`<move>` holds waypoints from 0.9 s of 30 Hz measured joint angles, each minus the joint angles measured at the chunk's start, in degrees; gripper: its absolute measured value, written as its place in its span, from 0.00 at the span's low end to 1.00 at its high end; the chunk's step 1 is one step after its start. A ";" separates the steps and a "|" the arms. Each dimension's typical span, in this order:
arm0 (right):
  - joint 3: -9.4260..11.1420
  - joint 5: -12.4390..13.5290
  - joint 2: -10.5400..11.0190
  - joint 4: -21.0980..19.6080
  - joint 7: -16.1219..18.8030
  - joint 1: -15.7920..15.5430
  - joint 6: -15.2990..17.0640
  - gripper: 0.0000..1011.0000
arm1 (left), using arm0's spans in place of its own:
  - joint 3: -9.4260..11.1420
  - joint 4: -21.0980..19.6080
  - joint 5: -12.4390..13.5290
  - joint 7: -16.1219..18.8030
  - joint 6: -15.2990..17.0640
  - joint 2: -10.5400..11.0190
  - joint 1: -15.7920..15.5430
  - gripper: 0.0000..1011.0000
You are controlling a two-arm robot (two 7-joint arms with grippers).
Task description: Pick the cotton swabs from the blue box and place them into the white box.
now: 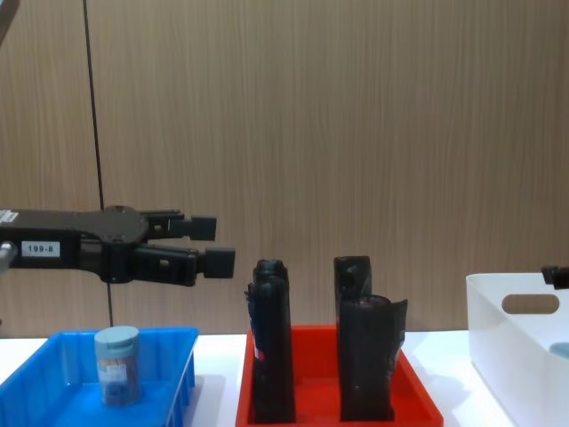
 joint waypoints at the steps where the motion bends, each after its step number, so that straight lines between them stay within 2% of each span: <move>1: 0.02 0.00 0.01 0.00 -0.05 0.00 -0.09 0.99 | 0.00 0.00 0.00 0.00 0.00 0.00 0.00 0.99; 18: 0.22 0.21 0.10 -1.19 -0.66 -0.56 -0.54 0.99 | 0.02 -0.16 0.11 0.47 0.00 -0.06 0.12 0.99; 27: 0.03 1.40 -0.18 -5.99 -2.75 -4.36 -1.37 0.99 | 0.71 -1.68 1.14 5.45 -0.04 -0.69 1.22 0.99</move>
